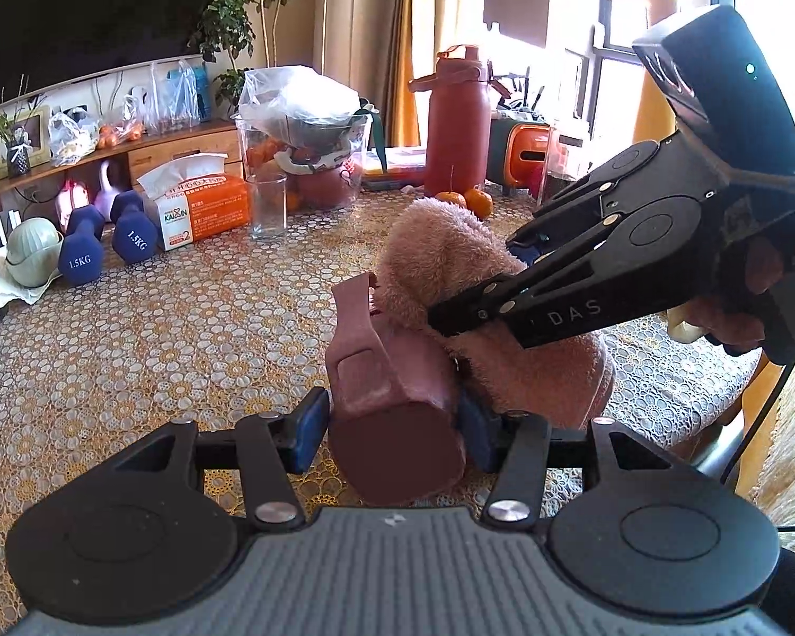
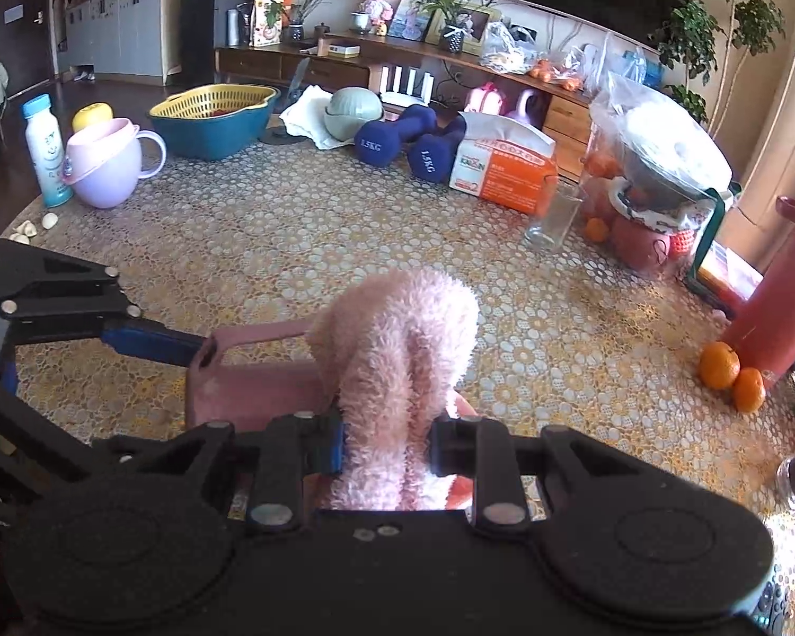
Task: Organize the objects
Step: 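Keep wiping the cup wall near the handle with the towel in the right tool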
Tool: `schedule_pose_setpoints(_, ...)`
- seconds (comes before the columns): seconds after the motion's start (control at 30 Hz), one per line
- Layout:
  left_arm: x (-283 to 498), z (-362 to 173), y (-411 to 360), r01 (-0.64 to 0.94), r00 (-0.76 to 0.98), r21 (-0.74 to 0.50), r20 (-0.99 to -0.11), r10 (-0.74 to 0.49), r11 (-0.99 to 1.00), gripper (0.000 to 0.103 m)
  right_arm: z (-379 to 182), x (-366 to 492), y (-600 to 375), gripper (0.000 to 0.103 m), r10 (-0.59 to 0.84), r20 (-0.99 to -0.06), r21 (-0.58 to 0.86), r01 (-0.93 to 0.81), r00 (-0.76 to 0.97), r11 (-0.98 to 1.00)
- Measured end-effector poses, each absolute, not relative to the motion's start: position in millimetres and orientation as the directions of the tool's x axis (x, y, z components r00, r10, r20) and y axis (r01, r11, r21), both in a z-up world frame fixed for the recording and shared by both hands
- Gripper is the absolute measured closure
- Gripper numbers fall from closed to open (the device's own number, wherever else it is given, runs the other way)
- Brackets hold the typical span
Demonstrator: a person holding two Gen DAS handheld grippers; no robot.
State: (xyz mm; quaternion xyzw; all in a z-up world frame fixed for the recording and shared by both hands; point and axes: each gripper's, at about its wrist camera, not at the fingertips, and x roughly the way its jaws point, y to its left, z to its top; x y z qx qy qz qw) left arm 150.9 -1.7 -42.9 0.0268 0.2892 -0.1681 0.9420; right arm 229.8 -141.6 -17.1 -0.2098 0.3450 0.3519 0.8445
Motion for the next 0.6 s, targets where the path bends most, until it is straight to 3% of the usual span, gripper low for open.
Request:
schedule_pose_setpoints(0.33,148,-38,-3,0.344,0.783,-0.036,-0.541,-0.307,0.938,0.051,-23,232,-162,0.078,0.386,-0.739,-0.141,-0.687,0.552,0.713)
schedule_pose_setpoints(0.6,145,-34,-6,0.351,0.787,-0.017,-0.537,-0.304,0.936,0.051,21,203,-151,0.078,0.583,-0.659,-0.029,-0.791,0.475,0.612)
